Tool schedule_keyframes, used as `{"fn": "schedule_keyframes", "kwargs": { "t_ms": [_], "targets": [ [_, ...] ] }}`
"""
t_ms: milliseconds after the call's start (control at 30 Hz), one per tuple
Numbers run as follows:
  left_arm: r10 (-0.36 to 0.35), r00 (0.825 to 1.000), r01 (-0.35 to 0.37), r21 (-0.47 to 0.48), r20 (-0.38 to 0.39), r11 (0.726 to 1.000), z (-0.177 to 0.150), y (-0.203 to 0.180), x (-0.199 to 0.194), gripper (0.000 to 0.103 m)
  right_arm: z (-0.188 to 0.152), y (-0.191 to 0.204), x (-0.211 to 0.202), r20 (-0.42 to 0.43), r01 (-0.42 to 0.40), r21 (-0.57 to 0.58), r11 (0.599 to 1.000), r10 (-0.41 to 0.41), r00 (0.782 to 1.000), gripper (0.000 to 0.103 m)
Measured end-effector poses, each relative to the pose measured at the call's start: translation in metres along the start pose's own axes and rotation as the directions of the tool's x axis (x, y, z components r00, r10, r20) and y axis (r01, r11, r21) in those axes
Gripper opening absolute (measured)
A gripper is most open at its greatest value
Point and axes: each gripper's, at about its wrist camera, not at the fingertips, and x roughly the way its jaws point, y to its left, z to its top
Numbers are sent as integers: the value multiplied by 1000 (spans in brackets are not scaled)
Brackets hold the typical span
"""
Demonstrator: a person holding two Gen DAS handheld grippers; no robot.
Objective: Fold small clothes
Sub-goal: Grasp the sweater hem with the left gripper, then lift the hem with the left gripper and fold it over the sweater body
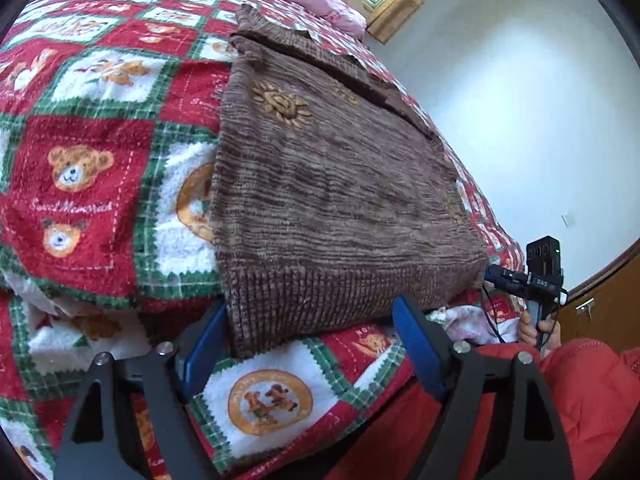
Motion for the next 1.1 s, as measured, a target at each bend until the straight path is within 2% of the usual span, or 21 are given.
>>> {"fn": "schedule_keyframes", "kwargs": {
  "t_ms": [67,100,133,167,200,233,267,300,400,467,533,633,733,800,833,867,933,1067,1100],
  "targets": [
    [1,1000,-1,6,4,1000,-1,-1,3,80,-4,8,5,-14,-12,-35,999,12,1000,40],
    [-16,1000,16,7,-9,1000,-2,-2,6,70,-6,13,7,-28,0,-71,997,-2,1000,39],
    [-23,1000,23,8,-21,1000,-2,-4,8,57,-7,17,9,-37,7,-93,996,-11,999,34],
    [-24,999,24,15,-35,1000,-3,-5,11,52,-8,21,11,-50,11,-113,993,-17,999,29],
    [-15,999,16,26,-40,1000,-3,-7,12,42,-8,22,12,-55,9,-116,993,-15,998,28],
    [-10,999,11,35,-40,999,-3,-8,12,28,-8,22,13,-65,-10,-111,994,3,998,15],
    [-11,999,13,39,-40,999,-4,-8,11,22,-9,23,13,-80,-52,-103,993,44,996,3],
    [-17,999,18,40,-38,999,-3,-8,11,13,-9,26,13,-82,-64,-105,992,56,995,3],
    [-31,999,31,39,-17,999,-1,-7,6,13,-5,35,5,-37,-63,-139,988,59,998,3],
    [-35,999,35,33,-6,999,0,-7,5,11,1,34,1,2,-81,-115,990,82,997,3],
    [-19,1000,20,36,-5,999,3,-8,5,8,7,30,1,38,-40,-90,995,44,998,3],
    [-8,1000,8,57,11,998,8,-15,3,7,9,21,1,46,-35,-61,997,38,998,3],
    [-41,998,37,69,48,997,16,-24,-6,7,14,14,-6,83,-34,-21,999,35,996,3],
    [-48,997,42,84,67,996,23,-29,-9,7,19,2,-15,117,-31,49,998,25,993,4],
    [-56,996,49,88,75,995,26,-32,-9,7,20,-5,-18,127,-21,83,996,11,992,13],
    [-65,995,57,91,82,994,28,-34,-9,7,22,-12,-20,134,-12,120,993,-5,991,36],
    [-71,993,62,97,95,993,31,-38,-7,7,21,-16,-25,160,-41,120,992,22,987,53],
    [-73,991,62,98,112,993,31,-39,-9,7,20,-2,-21,129,-4,27,1000,0,992,54],
    [-76,990,66,92,116,994,31,-38,-10,7,19,2,-18,101,-23,8,1000,22,995,54]
  ]
}}
